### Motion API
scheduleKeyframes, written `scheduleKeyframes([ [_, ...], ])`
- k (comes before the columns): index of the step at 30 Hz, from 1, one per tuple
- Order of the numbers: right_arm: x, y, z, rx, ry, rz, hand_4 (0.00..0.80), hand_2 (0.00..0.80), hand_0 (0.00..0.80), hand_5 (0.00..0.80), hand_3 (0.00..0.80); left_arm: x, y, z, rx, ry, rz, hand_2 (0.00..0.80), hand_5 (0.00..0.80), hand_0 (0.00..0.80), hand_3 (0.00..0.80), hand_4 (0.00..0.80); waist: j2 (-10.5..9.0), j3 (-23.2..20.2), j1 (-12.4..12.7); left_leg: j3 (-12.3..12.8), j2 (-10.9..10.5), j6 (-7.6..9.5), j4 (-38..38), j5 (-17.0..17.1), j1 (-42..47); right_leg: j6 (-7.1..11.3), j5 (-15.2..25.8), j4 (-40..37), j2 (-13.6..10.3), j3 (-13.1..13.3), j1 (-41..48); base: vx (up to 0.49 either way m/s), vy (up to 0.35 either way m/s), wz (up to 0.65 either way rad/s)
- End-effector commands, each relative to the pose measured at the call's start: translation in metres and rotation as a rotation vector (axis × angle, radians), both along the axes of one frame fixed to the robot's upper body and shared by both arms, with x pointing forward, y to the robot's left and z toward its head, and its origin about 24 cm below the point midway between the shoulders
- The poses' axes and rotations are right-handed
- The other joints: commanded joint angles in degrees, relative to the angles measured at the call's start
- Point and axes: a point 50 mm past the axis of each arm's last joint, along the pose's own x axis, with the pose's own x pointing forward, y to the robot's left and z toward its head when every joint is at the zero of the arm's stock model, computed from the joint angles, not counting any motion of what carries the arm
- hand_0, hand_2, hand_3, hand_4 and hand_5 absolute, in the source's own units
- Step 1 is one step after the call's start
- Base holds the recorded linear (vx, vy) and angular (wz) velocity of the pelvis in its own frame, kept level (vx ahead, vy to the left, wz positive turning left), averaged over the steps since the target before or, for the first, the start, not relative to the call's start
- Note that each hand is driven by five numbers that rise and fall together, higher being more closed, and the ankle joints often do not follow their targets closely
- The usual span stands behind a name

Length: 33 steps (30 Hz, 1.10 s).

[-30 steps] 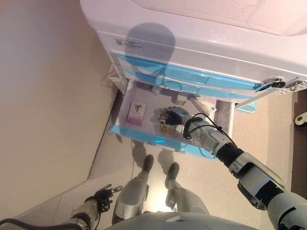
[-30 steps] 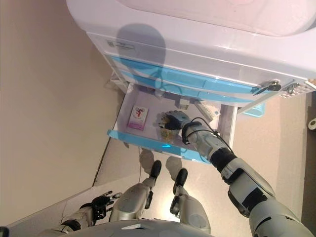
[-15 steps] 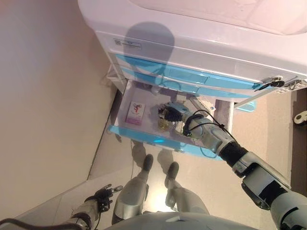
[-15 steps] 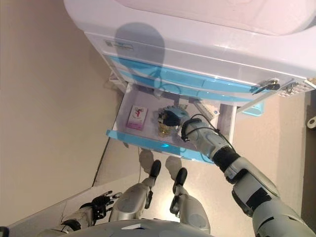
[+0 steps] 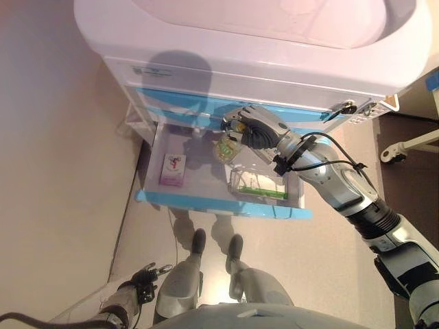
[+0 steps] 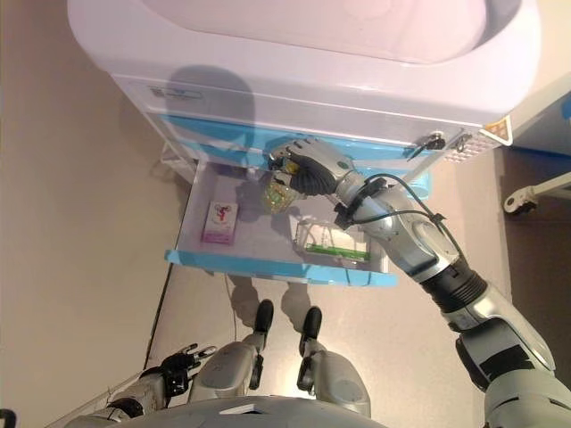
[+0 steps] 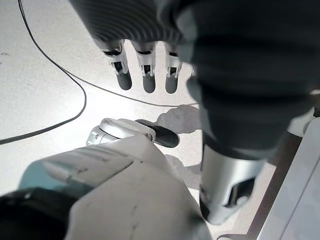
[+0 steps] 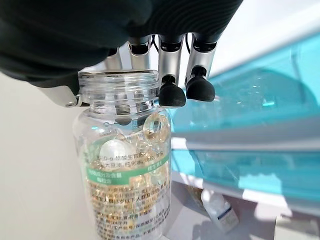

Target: Open the drawer and pick up the medicine

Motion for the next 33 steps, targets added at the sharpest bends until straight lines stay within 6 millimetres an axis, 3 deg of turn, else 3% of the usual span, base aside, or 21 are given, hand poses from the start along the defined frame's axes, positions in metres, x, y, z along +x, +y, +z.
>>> scheduleKeyframes([
  [1, -0.024, 0.010, 0.014, 0.056, -0.038, 0.147, 0.800, 0.800, 0.800, 0.800, 0.800, -0.033, -0.003, -0.010, -0.001, 0.101, 0.024, 0.000, 0.000, 0.000, 0.000, 0.000, 0.29, -6.2, 0.5, 1.4, -0.6, 0.60, 1.6, -4.6, -1.8, 3.37, -2.5, 6.6, -1.6, 1.0, -2.5, 0.011, -0.003, -0.06],
  [9, -0.048, 0.013, 0.038, -0.084, -0.095, 0.266, 0.800, 0.800, 0.800, 0.800, 0.800, -0.047, 0.003, -0.012, 0.007, 0.146, 0.047, 0.000, 0.000, 0.000, 0.000, 0.000, 0.13, -7.6, 0.1, 1.6, -0.8, 0.57, 1.3, -5.0, -0.6, 3.16, -2.8, 6.1, -1.4, 1.6, -1.2, 0.000, 0.000, 0.00],
  [20, -0.068, 0.001, 0.075, -0.162, -0.290, 0.268, 0.800, 0.800, 0.800, 0.800, 0.800, -0.061, 0.004, -0.014, 0.008, 0.187, 0.066, 0.000, 0.000, 0.000, 0.000, 0.000, -0.36, -10.6, -0.4, 1.9, -0.7, 0.36, 0.7, -5.2, 1.0, 3.32, -3.1, 5.7, -1.1, 2.2, 0.1, 0.035, 0.002, -0.06],
  [33, -0.059, -0.028, 0.138, -0.122, -0.521, 0.039, 0.800, 0.800, 0.800, 0.800, 0.800, -0.081, 0.010, -0.015, 0.022, 0.247, 0.079, 0.000, 0.000, 0.000, 0.000, 0.000, -1.15, -13.4, -0.1, 1.7, -0.6, -0.09, 0.6, -5.5, 2.8, 3.43, -3.4, 5.4, -0.9, 2.1, 2.1, 0.052, -0.001, -0.02],
])
